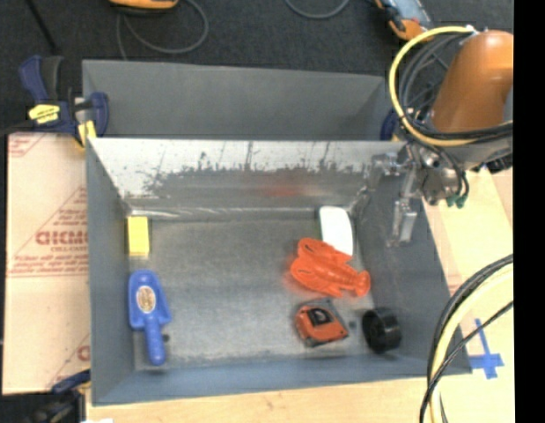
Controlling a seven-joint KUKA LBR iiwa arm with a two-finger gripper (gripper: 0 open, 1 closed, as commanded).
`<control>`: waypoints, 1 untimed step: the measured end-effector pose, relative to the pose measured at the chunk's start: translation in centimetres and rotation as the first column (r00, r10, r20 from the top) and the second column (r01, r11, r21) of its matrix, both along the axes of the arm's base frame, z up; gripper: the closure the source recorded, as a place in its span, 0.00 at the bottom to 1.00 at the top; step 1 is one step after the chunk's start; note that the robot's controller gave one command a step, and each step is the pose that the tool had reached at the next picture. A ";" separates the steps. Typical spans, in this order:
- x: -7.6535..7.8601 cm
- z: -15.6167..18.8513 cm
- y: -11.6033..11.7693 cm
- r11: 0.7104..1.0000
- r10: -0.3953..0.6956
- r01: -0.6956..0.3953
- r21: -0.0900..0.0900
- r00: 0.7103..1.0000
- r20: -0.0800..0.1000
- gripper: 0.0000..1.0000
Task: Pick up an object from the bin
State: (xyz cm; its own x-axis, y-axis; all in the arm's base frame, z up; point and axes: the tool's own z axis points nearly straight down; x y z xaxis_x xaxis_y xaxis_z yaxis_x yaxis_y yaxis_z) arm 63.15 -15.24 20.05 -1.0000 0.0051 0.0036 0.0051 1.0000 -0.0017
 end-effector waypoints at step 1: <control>0.2 0.5 0.0 1.000 0.002 -0.002 -0.002 1.000 0.008 0.00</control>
Offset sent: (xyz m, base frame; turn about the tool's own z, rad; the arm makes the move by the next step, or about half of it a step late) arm 0.0102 0.0475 -0.0762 -0.0232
